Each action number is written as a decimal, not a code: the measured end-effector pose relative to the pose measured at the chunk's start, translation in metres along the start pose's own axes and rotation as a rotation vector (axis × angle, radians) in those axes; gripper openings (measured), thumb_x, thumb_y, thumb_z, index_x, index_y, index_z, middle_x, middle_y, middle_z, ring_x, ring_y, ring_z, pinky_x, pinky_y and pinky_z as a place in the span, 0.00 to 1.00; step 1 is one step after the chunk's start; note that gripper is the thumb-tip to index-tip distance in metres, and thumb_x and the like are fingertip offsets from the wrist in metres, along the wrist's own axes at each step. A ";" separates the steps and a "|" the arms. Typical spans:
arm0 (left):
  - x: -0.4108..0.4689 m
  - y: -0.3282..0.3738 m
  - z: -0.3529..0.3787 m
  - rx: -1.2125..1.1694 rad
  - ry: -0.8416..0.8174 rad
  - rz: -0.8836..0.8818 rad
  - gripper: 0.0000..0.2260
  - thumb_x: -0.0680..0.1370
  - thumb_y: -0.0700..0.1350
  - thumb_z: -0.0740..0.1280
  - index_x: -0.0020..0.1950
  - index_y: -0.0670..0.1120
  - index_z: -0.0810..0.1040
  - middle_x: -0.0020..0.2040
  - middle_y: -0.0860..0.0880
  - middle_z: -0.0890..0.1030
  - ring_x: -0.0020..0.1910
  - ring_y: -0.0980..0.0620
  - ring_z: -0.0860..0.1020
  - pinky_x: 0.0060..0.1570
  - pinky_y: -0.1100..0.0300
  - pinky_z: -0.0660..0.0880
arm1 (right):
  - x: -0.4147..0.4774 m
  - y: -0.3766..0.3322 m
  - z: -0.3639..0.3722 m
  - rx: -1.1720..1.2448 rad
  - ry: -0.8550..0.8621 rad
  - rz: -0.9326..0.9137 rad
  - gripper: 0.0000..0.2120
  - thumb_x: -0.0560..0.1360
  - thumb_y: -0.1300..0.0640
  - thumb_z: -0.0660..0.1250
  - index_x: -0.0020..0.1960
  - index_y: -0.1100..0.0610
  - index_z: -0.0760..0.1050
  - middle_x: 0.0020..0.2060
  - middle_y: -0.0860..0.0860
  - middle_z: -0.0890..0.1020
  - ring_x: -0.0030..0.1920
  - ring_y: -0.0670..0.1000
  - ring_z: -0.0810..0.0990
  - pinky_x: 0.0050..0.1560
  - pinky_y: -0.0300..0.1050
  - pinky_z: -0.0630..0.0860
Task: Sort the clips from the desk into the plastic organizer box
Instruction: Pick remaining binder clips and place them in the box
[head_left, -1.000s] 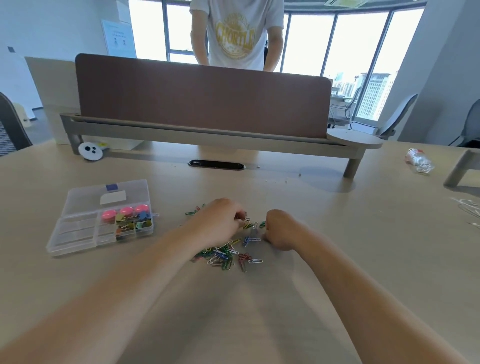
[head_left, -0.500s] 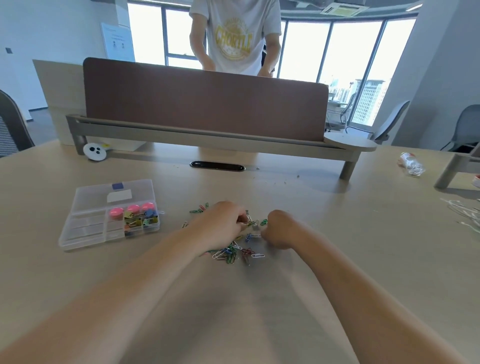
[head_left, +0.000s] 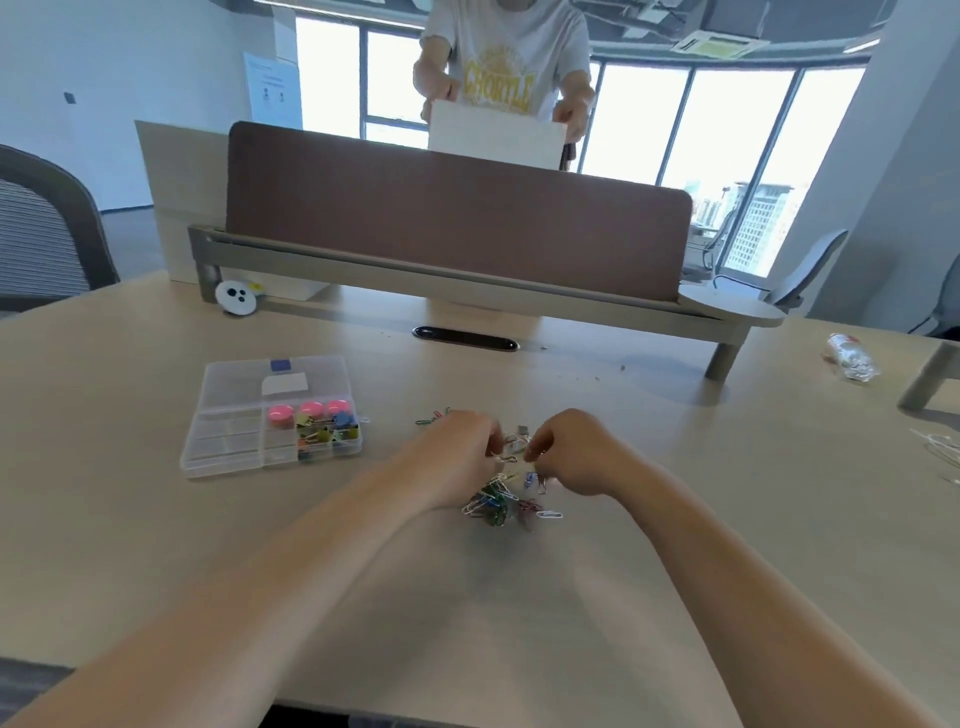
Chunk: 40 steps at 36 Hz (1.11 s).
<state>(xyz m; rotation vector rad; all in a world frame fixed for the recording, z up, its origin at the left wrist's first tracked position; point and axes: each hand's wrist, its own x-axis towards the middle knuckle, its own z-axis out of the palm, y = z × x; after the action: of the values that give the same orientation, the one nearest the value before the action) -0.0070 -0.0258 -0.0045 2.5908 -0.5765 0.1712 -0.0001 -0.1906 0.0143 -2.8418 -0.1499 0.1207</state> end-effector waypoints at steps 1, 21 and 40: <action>-0.003 -0.005 -0.004 -0.001 0.014 -0.014 0.06 0.77 0.48 0.67 0.52 0.49 0.78 0.49 0.50 0.79 0.46 0.51 0.75 0.43 0.59 0.71 | 0.001 -0.006 -0.001 0.019 0.008 -0.022 0.08 0.74 0.63 0.68 0.49 0.58 0.84 0.44 0.50 0.84 0.38 0.46 0.77 0.34 0.34 0.72; -0.064 -0.156 -0.102 0.105 0.169 -0.328 0.04 0.79 0.48 0.66 0.48 0.49 0.79 0.40 0.56 0.76 0.40 0.55 0.74 0.33 0.65 0.65 | 0.069 -0.175 0.028 0.157 -0.014 -0.426 0.06 0.75 0.56 0.70 0.40 0.53 0.78 0.39 0.49 0.83 0.35 0.44 0.77 0.33 0.38 0.68; -0.067 -0.185 -0.094 0.194 0.077 -0.225 0.04 0.76 0.44 0.67 0.46 0.49 0.82 0.47 0.56 0.77 0.45 0.57 0.73 0.42 0.65 0.66 | 0.099 -0.202 0.049 0.146 -0.023 -0.444 0.07 0.77 0.57 0.67 0.48 0.62 0.80 0.43 0.56 0.82 0.40 0.52 0.77 0.37 0.43 0.70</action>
<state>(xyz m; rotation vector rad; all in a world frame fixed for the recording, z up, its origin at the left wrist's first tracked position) 0.0104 0.1915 -0.0156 2.7983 -0.2479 0.2619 0.0748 0.0266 0.0200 -2.5904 -0.7361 0.0651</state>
